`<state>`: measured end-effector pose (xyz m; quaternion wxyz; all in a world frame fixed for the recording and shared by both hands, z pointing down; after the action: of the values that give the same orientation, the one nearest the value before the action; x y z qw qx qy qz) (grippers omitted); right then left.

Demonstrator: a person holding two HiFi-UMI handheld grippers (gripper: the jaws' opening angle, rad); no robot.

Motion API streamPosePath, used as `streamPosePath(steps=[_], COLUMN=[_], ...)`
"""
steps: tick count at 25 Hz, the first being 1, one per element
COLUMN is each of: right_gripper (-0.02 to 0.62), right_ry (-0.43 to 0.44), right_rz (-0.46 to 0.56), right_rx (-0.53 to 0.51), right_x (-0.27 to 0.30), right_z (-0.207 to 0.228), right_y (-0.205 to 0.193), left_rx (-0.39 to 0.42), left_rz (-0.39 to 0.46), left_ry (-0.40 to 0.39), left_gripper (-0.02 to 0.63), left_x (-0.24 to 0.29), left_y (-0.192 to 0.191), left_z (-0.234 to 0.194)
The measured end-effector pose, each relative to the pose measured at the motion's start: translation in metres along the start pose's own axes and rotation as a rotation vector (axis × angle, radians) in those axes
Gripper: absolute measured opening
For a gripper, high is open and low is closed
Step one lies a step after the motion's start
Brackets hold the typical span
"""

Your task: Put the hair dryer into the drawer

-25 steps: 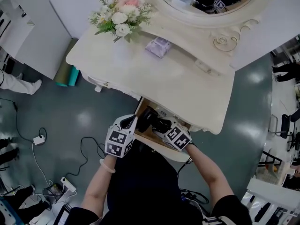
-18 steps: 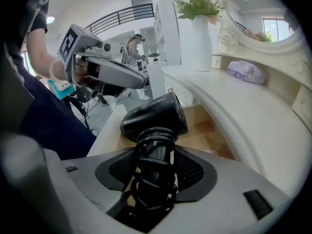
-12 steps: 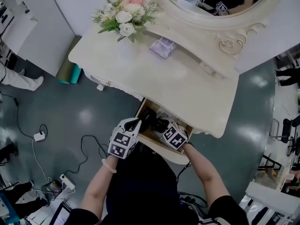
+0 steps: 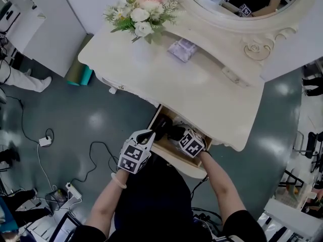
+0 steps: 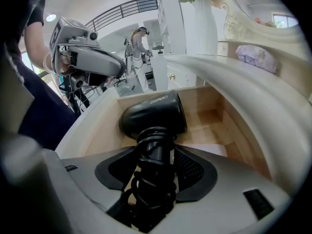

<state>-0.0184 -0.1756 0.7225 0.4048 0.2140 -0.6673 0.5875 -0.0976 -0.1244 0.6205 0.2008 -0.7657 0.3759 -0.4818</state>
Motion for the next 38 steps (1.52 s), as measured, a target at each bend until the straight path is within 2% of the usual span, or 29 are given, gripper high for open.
streamPosePath(steps=[12,19,26,31,38], right_gripper=[0.255,0.258,0.258,0.276,0.284], right_ry=[-0.045,-0.124,-0.133,-0.172,-0.236], right_rz=[-0.047,-0.131,-0.139,-0.167,-0.112], right_rx=[0.029,-0.050,-0.033,-0.042,0.032], right_x=[0.010,0.016,0.016,0.006,-0.021], right_z=[0.006,0.006,0.006,0.006,-0.005], right_y=[-0.012,-0.016,-0.017,-0.014,-0.003], left_rx=[-0.015,-0.043,-0.063,-0.084,-0.087], left_rz=[-0.014,-0.010,-0.011,0.002,0.002], left_ry=[-0.021,-0.016,-0.023,-0.025,-0.052], left_gripper=[0.020,0.020,0.020,0.020,0.020], left_x=[0.003,-0.001,-0.008,-0.010,-0.008], left_y=[-0.011,-0.019,-0.020,-0.018,-0.013], left_z=[0.010,0.009,0.008,0.004,0.006])
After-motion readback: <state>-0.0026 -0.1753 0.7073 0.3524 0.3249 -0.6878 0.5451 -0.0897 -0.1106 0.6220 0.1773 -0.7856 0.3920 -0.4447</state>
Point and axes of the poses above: the fingertips, and each gripper's own axes: x forward along the fingers, z to its right, y out of its top, the point moved 2 cm from there along -x, backward along the fingers, and after that the axes turned 14 degrees about -x, right-handed, at the moved point
